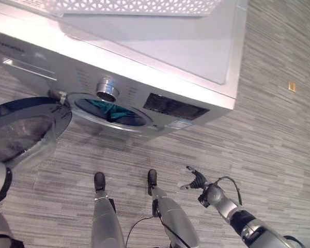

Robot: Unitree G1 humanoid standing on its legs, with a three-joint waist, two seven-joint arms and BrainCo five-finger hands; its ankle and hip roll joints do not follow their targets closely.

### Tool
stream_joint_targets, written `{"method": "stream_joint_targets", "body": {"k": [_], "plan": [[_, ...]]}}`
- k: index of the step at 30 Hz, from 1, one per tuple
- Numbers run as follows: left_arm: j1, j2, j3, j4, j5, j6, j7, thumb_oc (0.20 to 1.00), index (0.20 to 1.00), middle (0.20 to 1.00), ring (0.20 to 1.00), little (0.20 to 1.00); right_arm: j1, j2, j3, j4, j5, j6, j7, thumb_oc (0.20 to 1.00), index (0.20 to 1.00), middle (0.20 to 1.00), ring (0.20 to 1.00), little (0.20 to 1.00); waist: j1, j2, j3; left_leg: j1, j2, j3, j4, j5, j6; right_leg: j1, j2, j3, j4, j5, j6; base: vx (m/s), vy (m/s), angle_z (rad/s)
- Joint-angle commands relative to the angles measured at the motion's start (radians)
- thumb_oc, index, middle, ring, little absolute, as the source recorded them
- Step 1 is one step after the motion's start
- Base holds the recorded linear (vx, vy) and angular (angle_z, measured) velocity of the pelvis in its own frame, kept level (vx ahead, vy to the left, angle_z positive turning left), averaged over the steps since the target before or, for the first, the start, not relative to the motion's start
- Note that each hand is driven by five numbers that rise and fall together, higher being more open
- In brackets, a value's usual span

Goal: Grab the laundry basket,head to the washer,open it,put in the laundry and shut it.

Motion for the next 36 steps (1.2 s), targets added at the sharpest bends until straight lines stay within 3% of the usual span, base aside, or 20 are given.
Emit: {"method": "stream_joint_targets", "body": {"k": [1, 7, 9, 10, 13, 18, 23, 26, 28, 29, 32, 35, 36], "plan": [[0.071, -0.017, -0.050, 0.062, 0.065, 0.018, -0.118, 1.000, 1.000, 1.000, 1.000, 1.000, 0.047, -0.051, 0.006, 0.032, 0.017, 0.032, 0.013, 1.000, 1.000, 1.000, 1.000, 1.000, 0.005, -0.043, -0.005, -0.110, 0.015, -0.092, 0.044, -0.045, 0.037, 0.085, -0.074, -0.022, -0.020, -0.054, 0.106, 0.02, 0.015, -0.08], [0.235, -0.124, 0.005, -0.019, 0.053, 0.028, -0.162, 1.000, 1.000, 1.000, 1.000, 1.000, 0.081, -0.080, -0.013, 0.032, -0.005, 0.048, 0.024, 1.000, 1.000, 1.000, 1.000, 1.000, -0.004, -0.030, -0.004, -0.068, 0.015, -0.081, 0.042, -0.057, 0.039, 0.098, -0.072, -0.013, -0.002, -0.071, 0.095, 0.02, 0.001, -0.06], [0.347, -0.187, 0.085, -0.093, -0.023, 0.019, -0.180, 1.000, 1.000, 1.000, 1.000, 1.000, 0.108, -0.126, -0.044, 0.003, -0.033, 0.054, 0.036, 1.000, 1.000, 1.000, 1.000, 1.000, -0.008, -0.009, -0.007, -0.034, 0.012, -0.072, 0.022, -0.050, 0.035, 0.104, -0.072, -0.014, 0.007, -0.082, 0.084, -0.03, -0.017, -0.04], [0.380, -0.202, 0.109, -0.125, -0.053, 0.013, -0.178, 1.000, 1.000, 1.000, 1.000, 1.000, 0.116, -0.143, -0.058, -0.009, -0.038, 0.055, 0.042, 1.000, 1.000, 1.000, 1.000, 1.000, -0.010, -0.005, -0.003, -0.037, 0.008, -0.064, 0.015, -0.014, 0.038, 0.094, -0.075, -0.013, 0.008, -0.064, 0.079, -0.08, -0.031, -0.04], [0.503, -0.225, 0.196, -0.207, -0.109, -0.024, -0.153, 1.000, 1.000, 1.000, 1.000, 1.000, 0.152, -0.198, -0.109, -0.094, -0.060, 0.044, 0.066, 1.000, 1.000, 1.000, 1.000, 1.000, -0.011, 0.014, -0.015, 0.005, 0.014, -0.050, -0.005, -0.006, 0.029, 0.108, -0.069, -0.005, 0.005, -0.067, 0.073, -0.02, -0.051, -0.02], [0.673, -0.262, 0.260, -0.307, -0.121, -0.068, -0.093, 1.000, 1.000, 1.000, 1.000, 1.000, 0.193, -0.278, -0.188, -0.178, -0.087, 0.015, 0.087, 1.000, 1.000, 1.000, 1.000, 1.000, -0.011, 0.044, -0.027, 0.076, 0.040, -0.032, -0.050, 0.022, 0.014, 0.131, -0.047, 0.017, 0.008, -0.080, 0.061, 0.01, -0.081, -0.22], [0.800, -0.351, 0.323, -0.387, -0.206, -0.124, -0.076, 1.000, 1.000, 1.000, 1.000, 1.000, 0.259, -0.343, -0.269, -0.205, -0.110, -0.005, 0.109, 1.000, 1.000, 1.000, 1.000, 1.000, -0.019, 0.094, -0.049, 0.146, 0.087, -0.006, -0.127, 0.108, -0.023, 0.173, -0.015, 0.017, -0.013, -0.099, 0.043, 0.00, -0.118, -0.12], [0.797, -0.419, 0.348, -0.364, -0.235, -0.142, -0.034, 1.000, 1.000, 1.000, 1.000, 1.000, 0.292, -0.388, -0.310, -0.213, -0.116, -0.023, 0.116, 1.000, 1.000, 1.000, 1.000, 1.000, -0.037, 0.127, -0.070, 0.184, 0.118, 0.025, -0.170, 0.155, -0.041, 0.201, 0.014, 0.025, -0.044, -0.112, 0.030, -0.01, -0.097, -0.13], [0.765, -0.449, 0.348, -0.336, -0.220, -0.142, 0.001, 1.000, 1.000, 1.000, 1.000, 1.000, 0.297, -0.386, -0.315, -0.197, -0.116, -0.027, 0.112, 1.000, 1.000, 1.000, 1.000, 1.000, -0.043, 0.132, -0.076, 0.197, 0.127, 0.031, -0.190, 0.175, -0.047, 0.207, 0.023, 0.025, -0.048, -0.116, 0.027, 0.00, -0.096, -0.15], [0.686, -0.531, 0.363, -0.286, -0.246, -0.138, 0.069, 1.000, 1.000, 1.000, 1.000, 1.000, 0.316, -0.364, -0.323, -0.162, -0.117, -0.027, 0.095, 1.000, 1.000, 1.000, 1.000, 1.000, -0.055, 0.144, -0.090, 0.206, 0.130, 0.029, -0.227, 0.202, -0.049, 0.216, 0.032, 0.020, -0.053, -0.128, 0.020, -0.01, -0.125, -0.01], [0.567, -0.709, 0.316, -0.283, -0.304, -0.153, 0.133, 1.000, 1.000, 1.000, 1.000, 1.000, 0.357, -0.317, -0.313, -0.132, -0.124, -0.020, 0.064, 1.000, 1.000, 1.000, 1.000, 1.000, -0.086, 0.169, -0.123, 0.224, 0.126, 0.026, -0.318, 0.254, -0.053, 0.222, 0.041, 0.008, -0.057, -0.140, 0.016, -0.01, -0.088, 0.01], [0.535, -0.752, 0.288, -0.310, -0.319, -0.159, 0.150, 1.000, 1.000, 1.000, 1.000, 1.000, 0.380, -0.311, -0.322, -0.188, -0.118, -0.022, 0.063, 1.000, 1.000, 1.000, 1.000, 1.000, -0.102, 0.176, -0.137, 0.224, 0.128, 0.033, -0.331, 0.256, -0.058, 0.222, 0.043, 0.013, -0.070, -0.139, 0.017, -0.04, -0.055, 0.13], [0.480, -0.786, 0.268, -0.317, -0.333, -0.170, 0.173, 1.000, 1.000, 1.000, 1.000, 1.000, 0.417, -0.317, -0.334, -0.283, -0.085, -0.040, 0.072, 1.000, 1.000, 1.000, 1.000, 1.000, -0.131, 0.175, -0.149, 0.241, 0.136, 0.066, -0.333, 0.261, -0.066, 0.223, 0.048, 0.035, -0.082, -0.130, 0.019, -0.03, -0.037, -0.09]]}}
